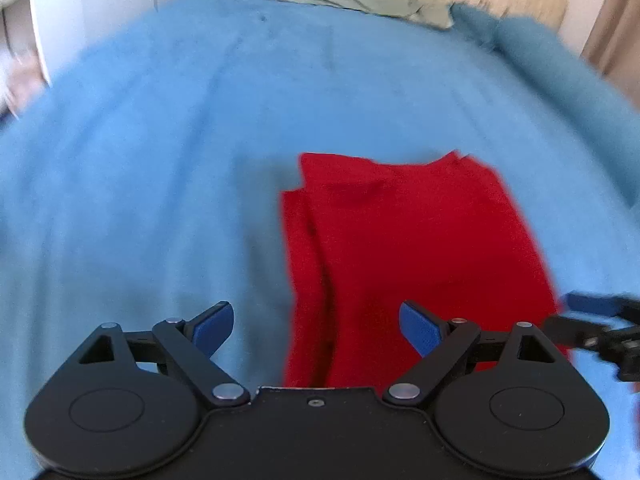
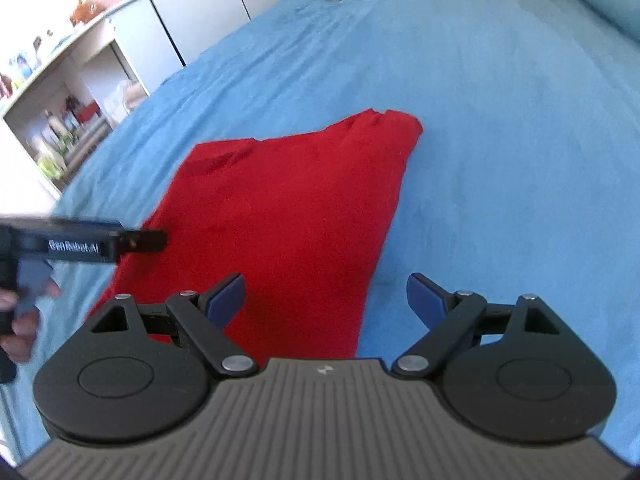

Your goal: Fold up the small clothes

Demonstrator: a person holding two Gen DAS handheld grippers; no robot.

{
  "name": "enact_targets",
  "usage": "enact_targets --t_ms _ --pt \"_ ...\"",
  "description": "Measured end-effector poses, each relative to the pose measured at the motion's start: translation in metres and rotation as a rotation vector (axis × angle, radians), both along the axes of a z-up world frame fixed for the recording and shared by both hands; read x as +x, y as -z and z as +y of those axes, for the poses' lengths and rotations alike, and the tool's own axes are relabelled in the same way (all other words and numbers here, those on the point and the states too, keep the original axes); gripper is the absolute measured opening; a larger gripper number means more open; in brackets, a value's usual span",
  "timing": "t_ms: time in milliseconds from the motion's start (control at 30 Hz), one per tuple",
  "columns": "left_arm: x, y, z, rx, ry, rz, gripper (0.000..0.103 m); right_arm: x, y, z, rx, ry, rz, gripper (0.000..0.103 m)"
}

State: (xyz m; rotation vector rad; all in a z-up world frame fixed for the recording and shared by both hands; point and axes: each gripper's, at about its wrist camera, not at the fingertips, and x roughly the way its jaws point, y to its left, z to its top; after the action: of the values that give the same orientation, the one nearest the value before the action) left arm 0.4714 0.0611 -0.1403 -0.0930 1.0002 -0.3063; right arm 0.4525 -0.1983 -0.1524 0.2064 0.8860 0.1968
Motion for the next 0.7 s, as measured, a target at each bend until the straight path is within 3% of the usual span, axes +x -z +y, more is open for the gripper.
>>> enact_targets --t_ms 167,300,367,467,533,600,700 --pt "0.026 0.015 0.009 -0.112 0.04 0.084 0.081 0.018 0.005 -0.004 0.037 -0.034 0.046 0.101" --pt "0.042 0.029 0.013 -0.232 0.049 0.201 0.064 0.037 0.017 -0.008 0.103 -0.017 0.111 0.1" --pt "0.044 0.029 0.011 -0.232 0.059 0.219 0.062 0.044 0.027 -0.013 0.18 0.006 0.154 0.094" --pt "0.046 0.025 0.012 -0.221 0.067 0.224 0.049 0.051 0.037 -0.015 0.241 0.038 0.177 0.083" --pt "0.046 0.019 0.008 -0.2 0.072 0.207 0.037 0.053 0.036 -0.013 0.236 0.04 0.176 0.062" --pt "0.042 0.014 0.002 -0.153 0.084 0.177 0.032 0.052 0.032 -0.01 0.218 0.033 0.161 0.049" --pt "0.031 -0.001 -0.011 -0.097 0.098 0.123 0.029 0.048 0.018 -0.003 0.175 0.022 0.126 0.042"
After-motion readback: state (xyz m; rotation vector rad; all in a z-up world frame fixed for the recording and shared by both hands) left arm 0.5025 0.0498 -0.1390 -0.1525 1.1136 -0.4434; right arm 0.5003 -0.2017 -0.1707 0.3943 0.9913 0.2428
